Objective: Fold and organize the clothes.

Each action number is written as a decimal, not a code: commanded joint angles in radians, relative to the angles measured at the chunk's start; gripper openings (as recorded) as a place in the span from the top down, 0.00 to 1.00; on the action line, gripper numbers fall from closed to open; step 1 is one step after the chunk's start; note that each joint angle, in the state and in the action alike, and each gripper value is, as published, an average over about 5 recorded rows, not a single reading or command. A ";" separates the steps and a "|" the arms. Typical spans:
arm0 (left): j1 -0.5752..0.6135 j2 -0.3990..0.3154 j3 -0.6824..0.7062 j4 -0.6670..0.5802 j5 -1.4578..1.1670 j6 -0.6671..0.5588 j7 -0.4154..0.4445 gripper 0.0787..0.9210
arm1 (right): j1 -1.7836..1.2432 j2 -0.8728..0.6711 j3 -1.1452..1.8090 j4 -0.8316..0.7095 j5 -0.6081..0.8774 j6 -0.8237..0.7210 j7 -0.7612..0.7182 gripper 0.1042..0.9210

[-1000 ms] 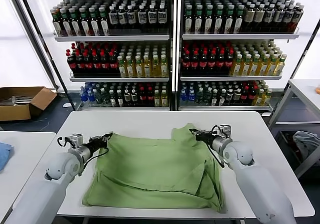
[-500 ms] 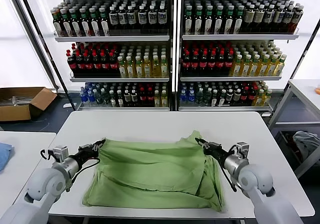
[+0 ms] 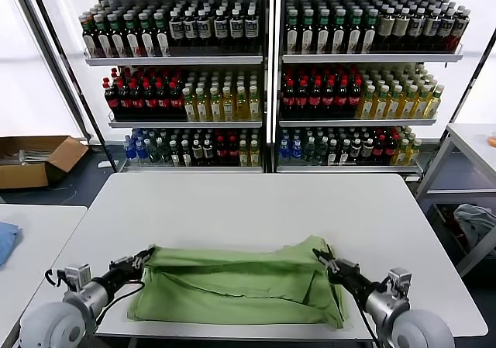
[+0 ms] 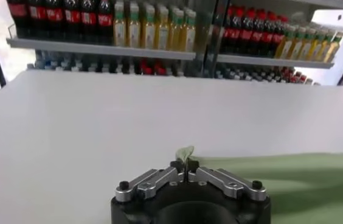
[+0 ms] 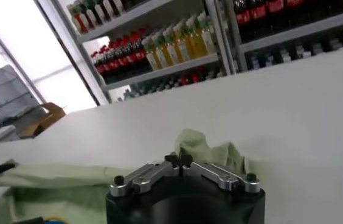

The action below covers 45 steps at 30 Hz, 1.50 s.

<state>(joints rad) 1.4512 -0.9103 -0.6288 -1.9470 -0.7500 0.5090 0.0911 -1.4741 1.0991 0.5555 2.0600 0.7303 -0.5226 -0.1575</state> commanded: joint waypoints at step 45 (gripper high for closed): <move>0.184 -0.335 0.056 -0.138 0.301 0.013 -0.307 0.41 | -0.223 0.072 0.250 0.123 -0.204 0.267 -0.059 0.12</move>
<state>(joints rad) 1.6348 -1.2049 -0.6082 -2.1028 -0.5039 0.5247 -0.1862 -1.6834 1.1683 0.7969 2.1794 0.5385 -0.2690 -0.2126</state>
